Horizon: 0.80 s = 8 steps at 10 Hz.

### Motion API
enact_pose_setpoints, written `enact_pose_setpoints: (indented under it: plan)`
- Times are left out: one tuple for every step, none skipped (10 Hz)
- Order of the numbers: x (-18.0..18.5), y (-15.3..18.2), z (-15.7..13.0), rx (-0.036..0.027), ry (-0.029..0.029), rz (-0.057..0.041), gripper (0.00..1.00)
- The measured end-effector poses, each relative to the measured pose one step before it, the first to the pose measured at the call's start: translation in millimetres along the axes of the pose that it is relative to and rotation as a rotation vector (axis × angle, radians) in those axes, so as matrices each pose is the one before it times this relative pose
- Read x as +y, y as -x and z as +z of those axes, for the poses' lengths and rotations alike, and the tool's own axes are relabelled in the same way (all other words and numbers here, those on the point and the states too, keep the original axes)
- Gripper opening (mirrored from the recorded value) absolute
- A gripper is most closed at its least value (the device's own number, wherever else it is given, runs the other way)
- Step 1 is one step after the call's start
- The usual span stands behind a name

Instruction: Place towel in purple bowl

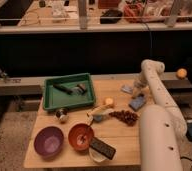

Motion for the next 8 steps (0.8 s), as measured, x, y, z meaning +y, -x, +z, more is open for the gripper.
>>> enact_pose_setpoints:
  plan:
    - [0.38,-0.3,-0.34,-0.00379,-0.001,0.0011,0.54]
    - [0.41,-0.37,-0.57,-0.00444,-0.00173,0.00058,0.46]
    - [0.55,-0.24,0.01,-0.00227,-0.00075,-0.0004,0.41]
    - [0.16,-0.04,-0.05,-0.00091,-0.00116,-0.00083,0.4]
    - [-0.22,0.34,-0.52,-0.00217,-0.0013,0.00025,0.4]
    - [-0.07,0.84,-0.31,-0.0034,0.00011,-0.00234,0.37]
    - [0.25,1.14,0.13,-0.0016,0.00033,-0.0058,0.29]
    - [-0.02,0.73,-0.47,-0.00093,-0.00074,-0.00457,0.21]
